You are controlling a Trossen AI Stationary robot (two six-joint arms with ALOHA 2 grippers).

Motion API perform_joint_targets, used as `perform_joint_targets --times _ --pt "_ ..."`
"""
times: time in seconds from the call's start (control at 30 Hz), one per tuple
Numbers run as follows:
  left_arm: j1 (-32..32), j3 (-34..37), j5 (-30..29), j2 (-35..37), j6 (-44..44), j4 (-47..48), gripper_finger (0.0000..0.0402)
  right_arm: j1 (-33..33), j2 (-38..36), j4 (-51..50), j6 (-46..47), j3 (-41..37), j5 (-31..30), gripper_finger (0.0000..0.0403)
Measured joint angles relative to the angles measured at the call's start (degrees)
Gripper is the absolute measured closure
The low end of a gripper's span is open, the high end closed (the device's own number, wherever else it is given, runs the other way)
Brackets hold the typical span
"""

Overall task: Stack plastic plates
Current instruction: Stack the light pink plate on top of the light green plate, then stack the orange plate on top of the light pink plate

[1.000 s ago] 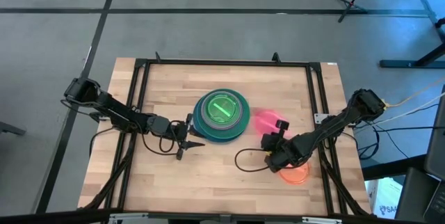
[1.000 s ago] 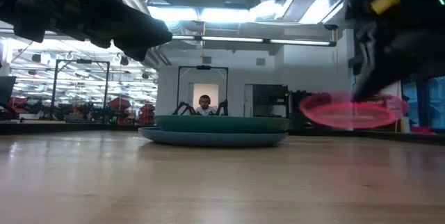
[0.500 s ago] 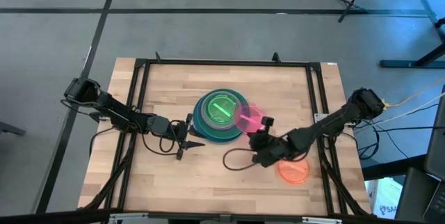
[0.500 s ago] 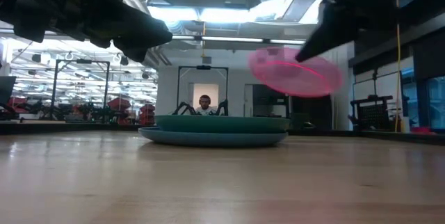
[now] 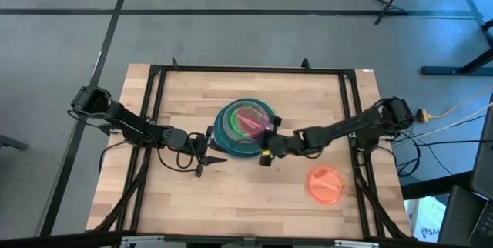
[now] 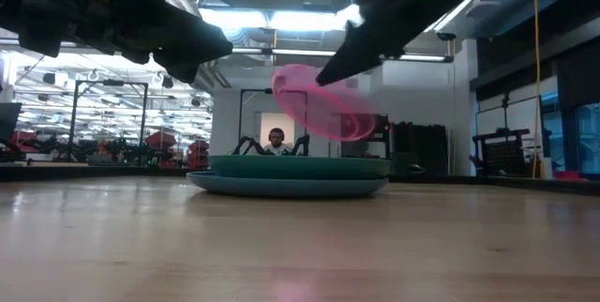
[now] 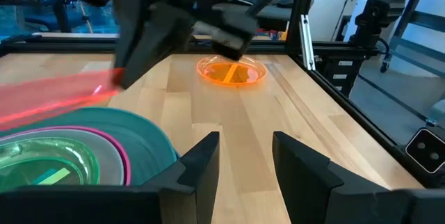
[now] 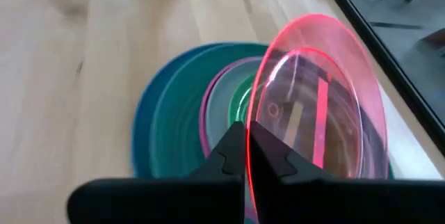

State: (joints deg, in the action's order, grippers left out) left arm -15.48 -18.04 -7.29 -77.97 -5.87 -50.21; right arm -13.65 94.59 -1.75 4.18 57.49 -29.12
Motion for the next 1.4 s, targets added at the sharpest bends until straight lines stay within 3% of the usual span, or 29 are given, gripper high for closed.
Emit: perform_joint_targets --times 0.3,0.6,0.7,0.93,1.13,1.4 --pt "0.0 0.0 0.3 0.0 0.0 0.0 0.0274 6.5 6.6 10.7 -1.1 0.0 8.1 0.0400" --pt "0.0 0.0 0.3 0.0 0.0 0.0 0.0274 8.5 8.6 10.0 0.3 0.0 8.8 0.0396" --pt "0.0 0.0 0.3 0.0 0.0 0.0 0.0274 8.4 8.6 9.0 0.4 0.0 9.2 0.0369" --pt "0.0 0.0 0.3 0.0 0.0 0.0 0.0274 8.4 7.3 4.9 0.2 -0.1 11.0 0.0264" --pt "0.0 0.0 0.3 0.0 0.0 0.1 0.0274 4.3 0.9 -4.0 2.8 0.0 12.7 0.0209" --pt "0.0 0.0 0.3 0.0 0.0 0.0 0.0274 -8.1 -3.1 -18.5 14.6 0.0 15.2 0.0201"
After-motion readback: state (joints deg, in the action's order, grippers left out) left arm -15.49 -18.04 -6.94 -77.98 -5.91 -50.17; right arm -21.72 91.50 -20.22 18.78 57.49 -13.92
